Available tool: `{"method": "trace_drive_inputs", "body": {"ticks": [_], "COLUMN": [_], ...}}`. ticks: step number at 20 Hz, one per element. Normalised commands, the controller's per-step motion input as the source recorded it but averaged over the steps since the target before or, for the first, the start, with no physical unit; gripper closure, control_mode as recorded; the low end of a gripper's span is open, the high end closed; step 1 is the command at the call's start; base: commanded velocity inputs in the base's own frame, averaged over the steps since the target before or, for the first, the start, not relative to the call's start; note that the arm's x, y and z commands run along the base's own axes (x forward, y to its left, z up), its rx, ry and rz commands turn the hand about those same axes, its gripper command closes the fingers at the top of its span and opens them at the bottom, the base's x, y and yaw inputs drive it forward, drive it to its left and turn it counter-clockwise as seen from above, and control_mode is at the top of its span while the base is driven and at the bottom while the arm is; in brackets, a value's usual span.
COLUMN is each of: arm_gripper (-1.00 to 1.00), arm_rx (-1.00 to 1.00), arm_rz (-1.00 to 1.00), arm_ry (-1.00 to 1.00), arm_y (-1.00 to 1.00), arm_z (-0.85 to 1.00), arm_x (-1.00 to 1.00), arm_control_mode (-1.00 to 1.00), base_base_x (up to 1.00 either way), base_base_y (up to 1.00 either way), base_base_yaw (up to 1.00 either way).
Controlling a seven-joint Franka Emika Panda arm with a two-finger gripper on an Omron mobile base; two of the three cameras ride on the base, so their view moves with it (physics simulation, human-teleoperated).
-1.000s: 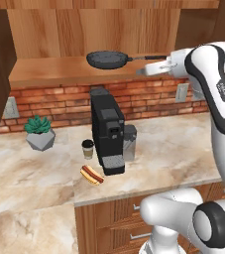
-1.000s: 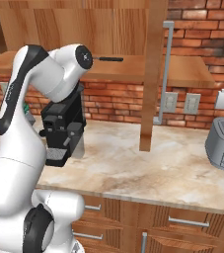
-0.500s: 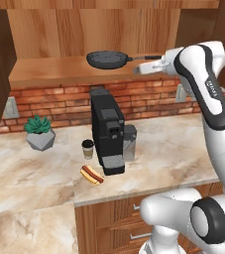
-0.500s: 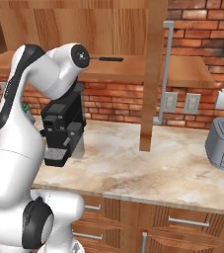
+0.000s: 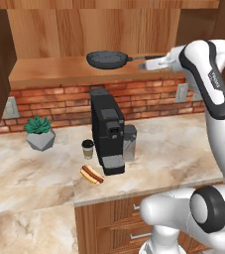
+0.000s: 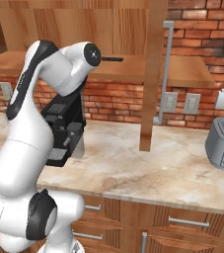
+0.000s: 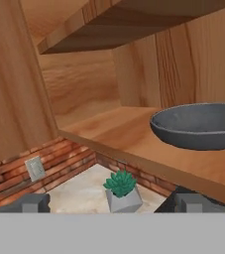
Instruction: Pick the pan from the cabinet and place it on the stove. Then turn on the stove burner for the pan.
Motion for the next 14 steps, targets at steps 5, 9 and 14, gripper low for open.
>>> {"method": "trace_drive_inputs", "body": {"ticks": [5, 9, 14], "arm_gripper": [-1.00, -1.00, -1.00], "arm_rx": [-0.04, -0.09, -0.09], "arm_rz": [0.00, 0.01, 0.08], "arm_ry": [0.00, 0.00, 0.00], "arm_y": [-0.08, -0.02, -0.04], "arm_z": [0.30, 0.29, 0.04], "arm_x": [0.03, 0.00, 0.03], "arm_control_mode": [-1.00, -1.00, -1.00], "base_base_x": [0.00, 0.00, 0.00], "base_base_y": [0.00, 0.00, 0.00], "base_base_yaw": [0.00, 0.00, 0.00]}}
